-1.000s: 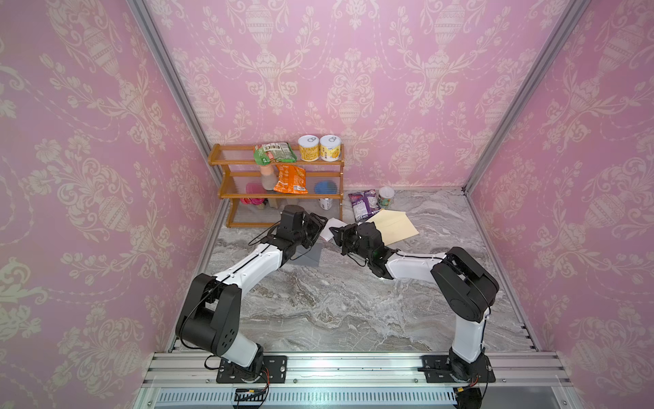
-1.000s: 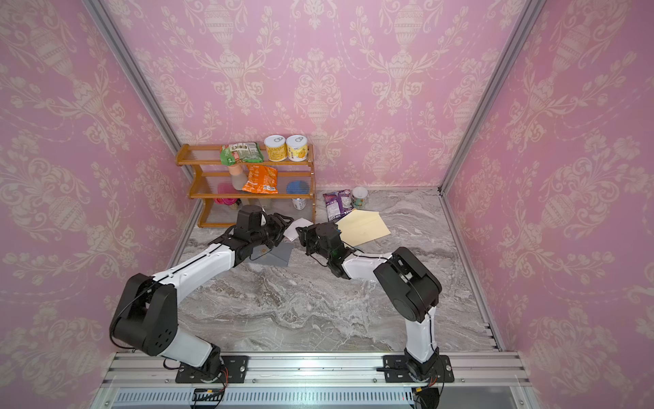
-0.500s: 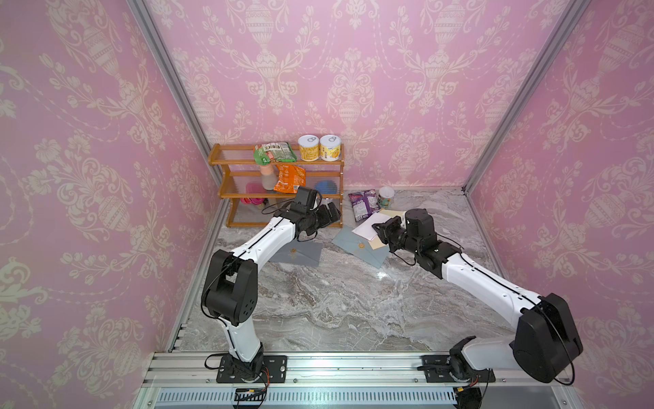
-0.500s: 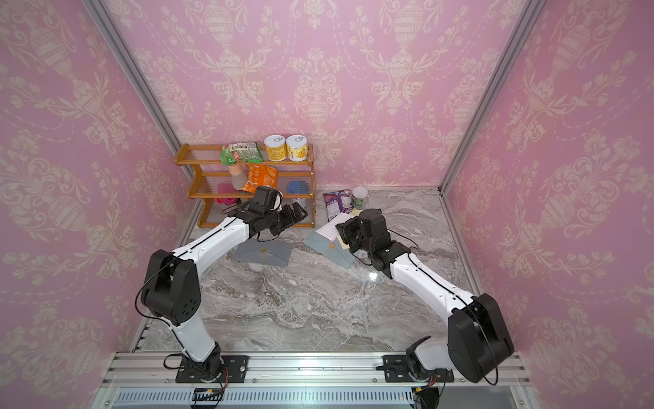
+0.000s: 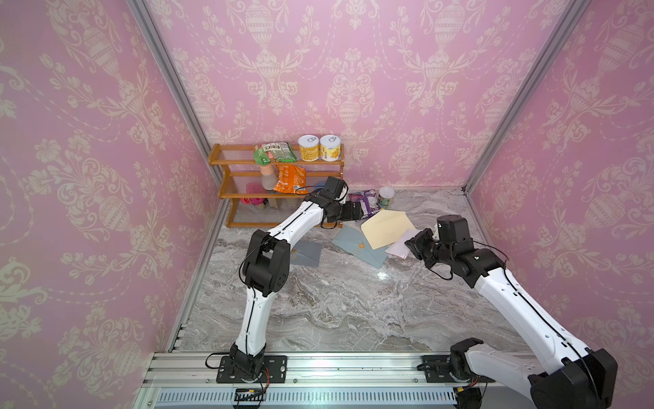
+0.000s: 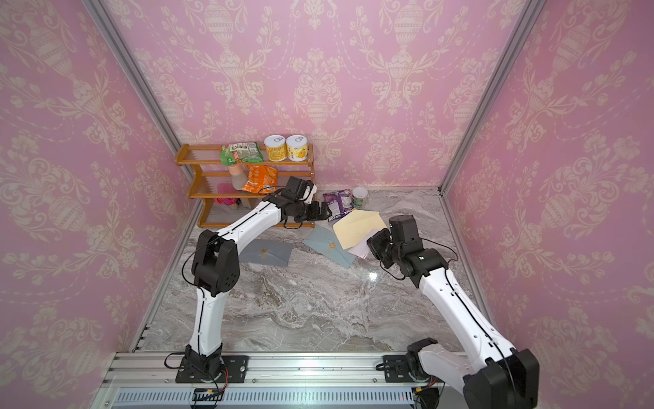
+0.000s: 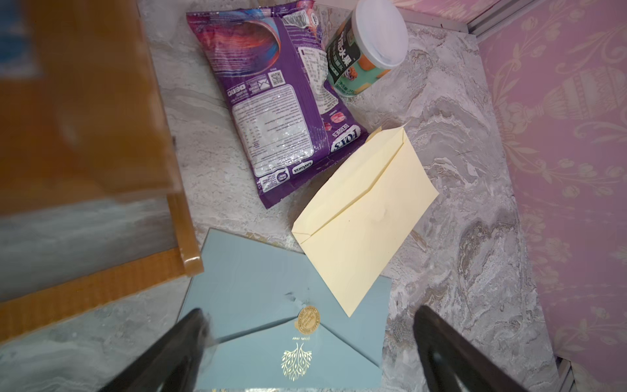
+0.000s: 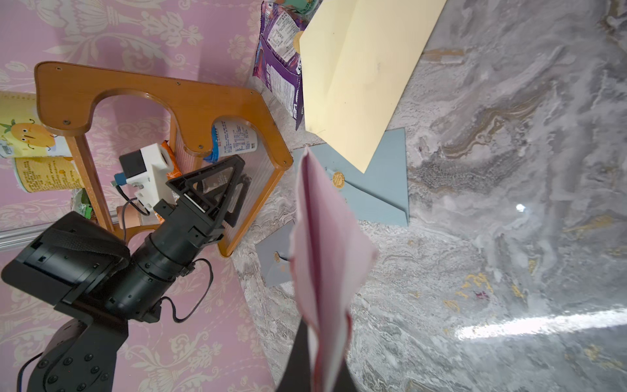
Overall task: Fold the letter paper in half and place it into the envelope
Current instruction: Pick up the envelope from the center of the board.
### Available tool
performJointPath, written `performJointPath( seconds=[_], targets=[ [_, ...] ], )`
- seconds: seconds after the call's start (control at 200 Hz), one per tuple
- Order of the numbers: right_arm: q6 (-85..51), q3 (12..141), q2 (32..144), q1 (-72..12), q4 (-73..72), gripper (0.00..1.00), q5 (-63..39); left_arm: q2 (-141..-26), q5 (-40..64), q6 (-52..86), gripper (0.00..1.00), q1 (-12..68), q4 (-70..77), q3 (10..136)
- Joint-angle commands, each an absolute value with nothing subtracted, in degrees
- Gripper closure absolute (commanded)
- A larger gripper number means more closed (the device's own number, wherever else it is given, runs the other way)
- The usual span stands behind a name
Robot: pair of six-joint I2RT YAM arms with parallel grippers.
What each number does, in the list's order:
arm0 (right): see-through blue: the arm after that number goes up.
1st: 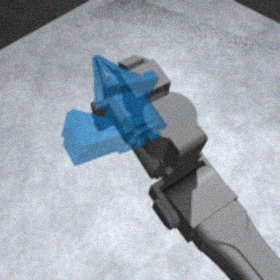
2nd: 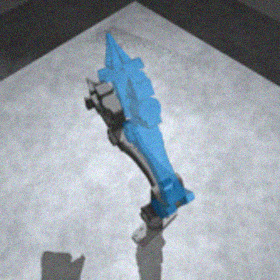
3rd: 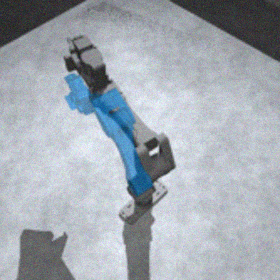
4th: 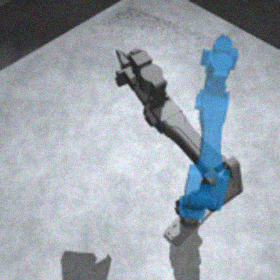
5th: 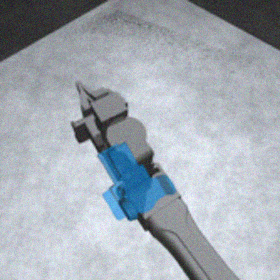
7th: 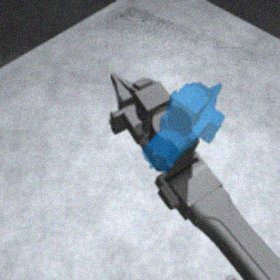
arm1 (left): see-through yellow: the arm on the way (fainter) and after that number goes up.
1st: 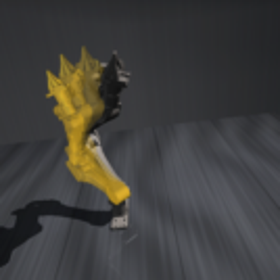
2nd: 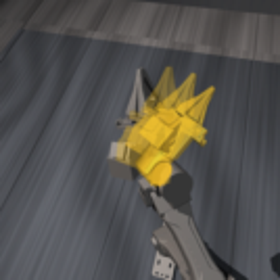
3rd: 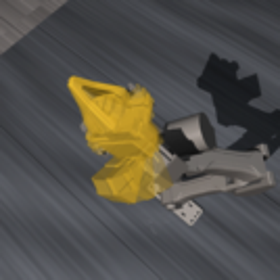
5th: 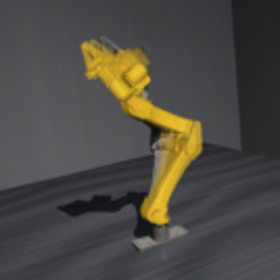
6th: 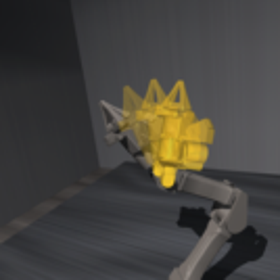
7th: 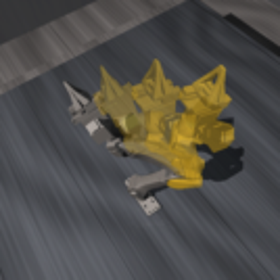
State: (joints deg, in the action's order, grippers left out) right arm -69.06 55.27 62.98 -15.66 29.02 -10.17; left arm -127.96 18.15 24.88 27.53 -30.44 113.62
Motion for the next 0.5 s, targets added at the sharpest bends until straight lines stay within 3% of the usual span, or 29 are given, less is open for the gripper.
performJointPath(
  seconds=[0.0,0.265,0.495],
  targets=[
    [-65.3,56.4,61.7,-14.5,34.8,1.00,-11.8,-133.1,19.8,21.4,0.05,28.6,-35.9,120.9],
    [-63.8,56.0,60.9,-11.6,36.4,1.00,-14.6,-145.1,21.5,24.7,0.14,30.0,-38.5,137.5],
    [-62.5,56.1,60.7,-9.5,36.9,1.00,-16.7,-149.9,21.0,27.6,0.16,31.2,-36.1,141.3]
  ],
)
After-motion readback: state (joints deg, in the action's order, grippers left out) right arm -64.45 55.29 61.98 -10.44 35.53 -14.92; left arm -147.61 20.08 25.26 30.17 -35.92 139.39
